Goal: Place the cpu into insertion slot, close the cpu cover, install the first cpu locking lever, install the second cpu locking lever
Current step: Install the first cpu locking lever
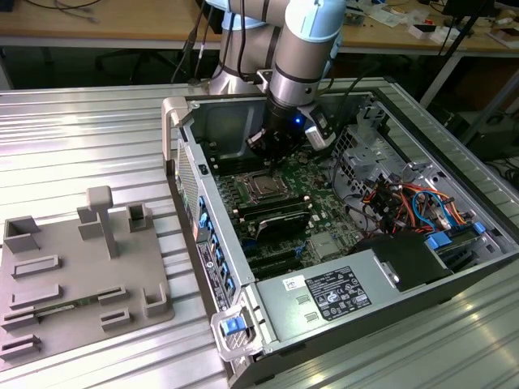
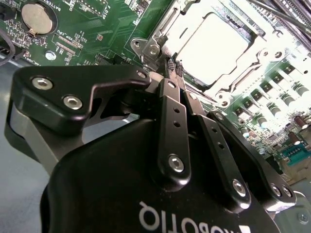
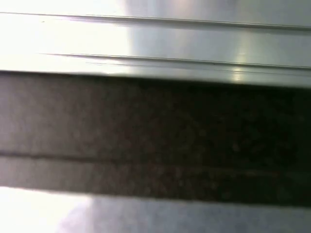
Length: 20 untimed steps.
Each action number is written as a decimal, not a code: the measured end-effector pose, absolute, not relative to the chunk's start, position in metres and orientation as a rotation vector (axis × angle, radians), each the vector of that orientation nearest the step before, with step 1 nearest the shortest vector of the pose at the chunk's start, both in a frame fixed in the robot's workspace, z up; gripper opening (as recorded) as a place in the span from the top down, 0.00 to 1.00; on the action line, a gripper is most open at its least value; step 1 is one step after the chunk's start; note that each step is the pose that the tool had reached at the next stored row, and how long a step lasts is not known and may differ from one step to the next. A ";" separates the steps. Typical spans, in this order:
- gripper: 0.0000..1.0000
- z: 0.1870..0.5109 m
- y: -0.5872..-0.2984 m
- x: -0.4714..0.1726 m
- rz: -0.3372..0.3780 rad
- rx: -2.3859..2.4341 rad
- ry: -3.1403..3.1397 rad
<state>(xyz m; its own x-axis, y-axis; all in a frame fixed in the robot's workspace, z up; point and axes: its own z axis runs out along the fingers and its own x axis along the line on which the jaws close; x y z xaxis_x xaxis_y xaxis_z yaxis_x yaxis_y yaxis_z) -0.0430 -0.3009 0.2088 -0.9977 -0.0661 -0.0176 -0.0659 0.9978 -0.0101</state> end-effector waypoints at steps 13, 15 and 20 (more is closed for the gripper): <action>0.89 0.229 -0.301 -0.060 0.004 -0.103 3.122; 0.89 0.230 -0.300 -0.063 0.004 -0.103 3.122; 0.89 0.231 -0.294 -0.065 0.004 -0.103 3.122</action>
<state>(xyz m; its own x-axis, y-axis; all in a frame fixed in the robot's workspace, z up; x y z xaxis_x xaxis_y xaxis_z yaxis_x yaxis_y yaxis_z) -0.0654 -0.2944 0.2308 -0.9977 -0.0660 -0.0178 -0.0660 0.9978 0.0022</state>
